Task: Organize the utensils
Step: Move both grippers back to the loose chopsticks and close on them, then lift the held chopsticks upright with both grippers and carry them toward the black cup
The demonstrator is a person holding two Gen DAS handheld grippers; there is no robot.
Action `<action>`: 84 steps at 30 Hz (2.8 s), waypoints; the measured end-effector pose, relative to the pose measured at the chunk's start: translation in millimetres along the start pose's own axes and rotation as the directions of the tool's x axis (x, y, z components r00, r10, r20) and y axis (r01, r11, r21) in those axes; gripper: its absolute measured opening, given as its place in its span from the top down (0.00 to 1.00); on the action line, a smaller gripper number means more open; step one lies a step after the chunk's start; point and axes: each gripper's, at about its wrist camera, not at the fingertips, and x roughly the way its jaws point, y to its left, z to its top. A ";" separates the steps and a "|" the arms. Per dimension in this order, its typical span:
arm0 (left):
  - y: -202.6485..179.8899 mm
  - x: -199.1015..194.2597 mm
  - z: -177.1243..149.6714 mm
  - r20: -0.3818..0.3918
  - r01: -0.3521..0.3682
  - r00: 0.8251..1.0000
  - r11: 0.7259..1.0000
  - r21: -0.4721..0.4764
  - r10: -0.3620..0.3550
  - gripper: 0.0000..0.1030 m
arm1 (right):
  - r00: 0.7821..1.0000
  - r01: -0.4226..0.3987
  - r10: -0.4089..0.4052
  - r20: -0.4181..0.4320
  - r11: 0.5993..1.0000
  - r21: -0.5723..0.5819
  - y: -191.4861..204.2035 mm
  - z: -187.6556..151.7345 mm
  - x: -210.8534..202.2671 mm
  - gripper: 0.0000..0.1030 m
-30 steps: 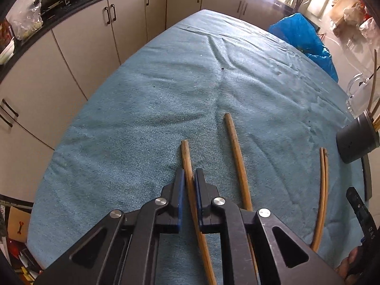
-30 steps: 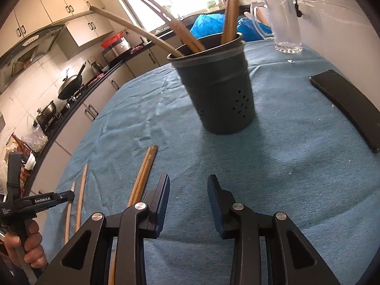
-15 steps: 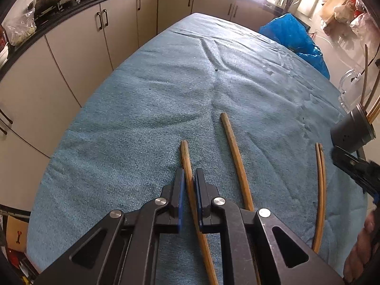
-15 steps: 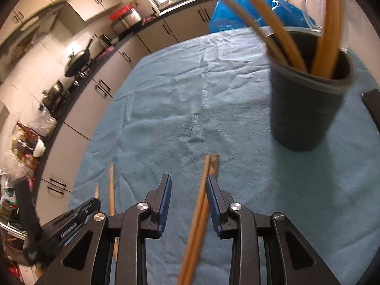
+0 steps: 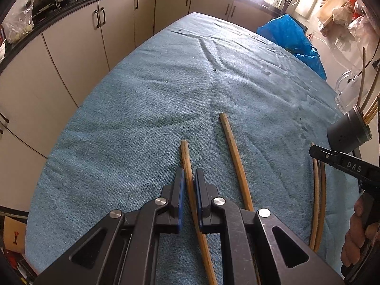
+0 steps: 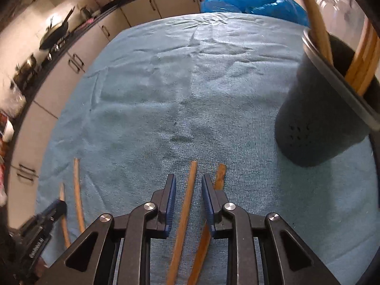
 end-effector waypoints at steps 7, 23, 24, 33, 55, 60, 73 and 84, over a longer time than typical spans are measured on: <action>-7.8 4.3 8.3 -0.014 0.020 1.000 1.000 0.012 -0.020 0.93 | 0.995 0.097 -0.095 0.018 0.990 -0.107 19.7 -1.2 3.8 0.93; -22.1 -119.0 13.4 0.314 0.103 0.943 0.994 0.047 -0.112 0.94 | 0.836 -0.156 0.205 0.510 0.978 -0.138 15.1 -46.8 -164.3 0.94; -22.7 -124.6 13.8 0.328 0.102 0.938 0.994 0.049 -0.112 0.94 | 0.819 -0.163 0.216 0.532 0.976 -0.145 14.3 -51.3 -173.4 0.94; -31.2 -158.8 9.5 0.396 0.089 0.912 0.994 0.064 -0.107 0.94 | 0.764 -0.145 0.212 0.610 0.977 -0.157 12.8 -70.7 -197.7 0.94; -31.4 -174.5 5.9 0.412 0.084 0.905 0.995 0.060 -0.102 0.94 | 0.733 -0.172 0.221 0.644 0.975 -0.139 -0.3 -79.6 -213.8 0.94; -32.6 -180.6 5.7 0.419 0.086 0.902 0.994 0.061 -0.104 0.94 | 0.731 -0.170 0.221 0.646 0.975 -0.140 -0.3 -80.3 -215.6 0.94; -38.1 -190.2 8.5 0.434 0.092 0.893 0.993 0.073 -0.115 0.94 | 0.716 -0.182 0.216 0.664 0.976 -0.122 -8.7 -83.6 -225.6 0.94; -45.6 -196.7 8.4 0.437 0.102 0.889 0.990 0.096 -0.134 0.94 | 0.699 -0.189 0.206 0.685 0.977 -0.100 -20.3 -87.2 -235.9 0.94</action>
